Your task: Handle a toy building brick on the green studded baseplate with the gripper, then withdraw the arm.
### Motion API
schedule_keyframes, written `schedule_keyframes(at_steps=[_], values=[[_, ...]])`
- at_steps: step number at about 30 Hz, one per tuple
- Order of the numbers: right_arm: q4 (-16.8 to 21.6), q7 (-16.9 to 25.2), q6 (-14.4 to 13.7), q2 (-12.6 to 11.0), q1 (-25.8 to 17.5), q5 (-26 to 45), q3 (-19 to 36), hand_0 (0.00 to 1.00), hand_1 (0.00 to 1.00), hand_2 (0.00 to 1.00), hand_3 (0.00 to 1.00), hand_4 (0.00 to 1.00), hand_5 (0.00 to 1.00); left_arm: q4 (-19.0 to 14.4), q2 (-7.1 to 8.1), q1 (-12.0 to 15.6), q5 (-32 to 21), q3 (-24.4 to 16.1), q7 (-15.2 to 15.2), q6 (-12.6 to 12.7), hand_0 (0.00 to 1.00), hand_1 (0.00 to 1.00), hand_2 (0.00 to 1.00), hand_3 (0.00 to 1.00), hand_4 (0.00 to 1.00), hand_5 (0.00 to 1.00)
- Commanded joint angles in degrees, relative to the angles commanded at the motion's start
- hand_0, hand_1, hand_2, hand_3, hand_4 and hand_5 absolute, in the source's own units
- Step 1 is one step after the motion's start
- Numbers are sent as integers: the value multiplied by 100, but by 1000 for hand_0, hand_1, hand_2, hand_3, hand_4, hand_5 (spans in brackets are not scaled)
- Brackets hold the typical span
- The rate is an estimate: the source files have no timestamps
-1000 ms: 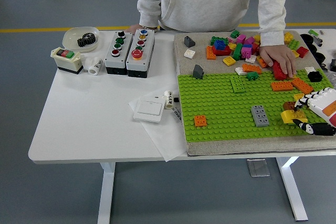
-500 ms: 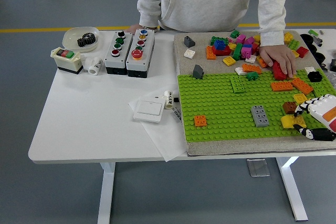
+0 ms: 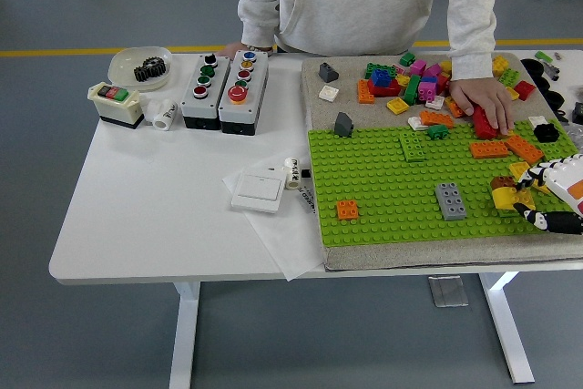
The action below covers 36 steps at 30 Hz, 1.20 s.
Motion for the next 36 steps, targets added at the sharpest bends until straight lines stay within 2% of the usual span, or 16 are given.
schedule_keyframes(at_steps=[6,17,31,32,36], values=[[-173,0,0,15,94,219,-247,334,456,518,510,633,298,-6,-10,-10,-20,32,-1,-23,787,811,793,642,710,616],[-213,0,0,30,193,385,-516,334,455,516,510,617,289,-15,-28,-20,-41,88,-13,-55,788,809,790,639,710,615],[-314,0,0,44,236,148,-689,338,462,528,526,627,252,-23,-25,-10,20,73,23,-75,788,807,790,639,710,618],[-323,0,0,48,237,131,-690,343,472,556,569,661,234,-24,-25,-7,20,76,24,-76,788,806,790,641,709,617],[-339,0,0,52,242,62,-693,343,472,556,569,661,234,-24,-23,-2,30,69,28,-77,788,806,790,641,709,617]])
